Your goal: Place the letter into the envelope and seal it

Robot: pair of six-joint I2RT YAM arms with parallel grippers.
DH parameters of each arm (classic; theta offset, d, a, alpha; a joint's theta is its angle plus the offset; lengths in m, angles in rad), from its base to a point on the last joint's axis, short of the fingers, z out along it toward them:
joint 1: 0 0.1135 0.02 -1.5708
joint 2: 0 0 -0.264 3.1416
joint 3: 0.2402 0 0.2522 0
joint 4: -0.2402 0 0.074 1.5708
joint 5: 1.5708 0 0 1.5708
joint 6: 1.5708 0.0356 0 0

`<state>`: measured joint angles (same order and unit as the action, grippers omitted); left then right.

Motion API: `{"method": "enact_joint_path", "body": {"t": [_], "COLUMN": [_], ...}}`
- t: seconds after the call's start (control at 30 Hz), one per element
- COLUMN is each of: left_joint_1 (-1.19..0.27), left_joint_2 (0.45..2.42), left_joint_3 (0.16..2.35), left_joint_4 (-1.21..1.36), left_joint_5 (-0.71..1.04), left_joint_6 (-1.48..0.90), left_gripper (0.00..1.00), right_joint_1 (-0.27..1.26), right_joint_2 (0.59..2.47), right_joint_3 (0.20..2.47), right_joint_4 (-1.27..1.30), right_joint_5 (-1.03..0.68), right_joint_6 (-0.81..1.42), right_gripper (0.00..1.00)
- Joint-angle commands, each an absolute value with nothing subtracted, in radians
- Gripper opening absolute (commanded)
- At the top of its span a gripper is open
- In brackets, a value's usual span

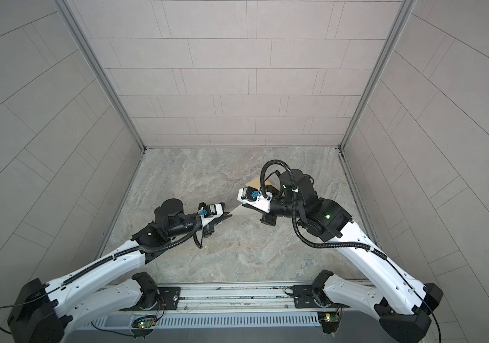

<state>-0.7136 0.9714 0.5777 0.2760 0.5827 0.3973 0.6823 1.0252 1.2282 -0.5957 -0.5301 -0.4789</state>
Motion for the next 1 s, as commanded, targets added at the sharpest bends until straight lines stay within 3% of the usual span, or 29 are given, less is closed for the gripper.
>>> {"method": "enact_joint_path", "body": {"t": [0.0,0.13,0.37,0.43,0.73,0.97], "left_joint_1": [-0.709,-0.709,-0.71,-0.708,-0.707,-0.706], "left_joint_2": [0.972,0.973,0.97,0.967,0.965,0.971], "left_joint_3": [0.586,0.587,0.592,0.592,0.604,0.609], "left_joint_4": [0.267,0.268,0.305,0.313,0.34,0.345], "left_joint_5": [0.592,0.586,0.464,0.427,0.348,0.329], "left_joint_6": [0.399,0.399,0.369,0.367,0.313,0.306], "left_gripper": [0.0,0.0,0.0,0.0,0.0,0.0], "right_joint_1": [0.678,0.679,0.678,0.678,0.677,0.676], "right_joint_2": [1.01,1.011,0.952,0.911,0.83,0.81], "right_joint_3": [1.223,1.22,1.192,1.158,0.997,0.917], "right_joint_4": [-0.594,-0.588,-0.454,-0.398,-0.249,-0.189], "right_joint_5": [-0.531,-0.522,-0.434,-0.398,-0.173,-0.123], "right_joint_6": [-0.491,-0.473,-0.367,-0.353,-0.197,-0.104], "right_gripper": [0.0,0.0,0.52,0.61,0.73,0.83]}}
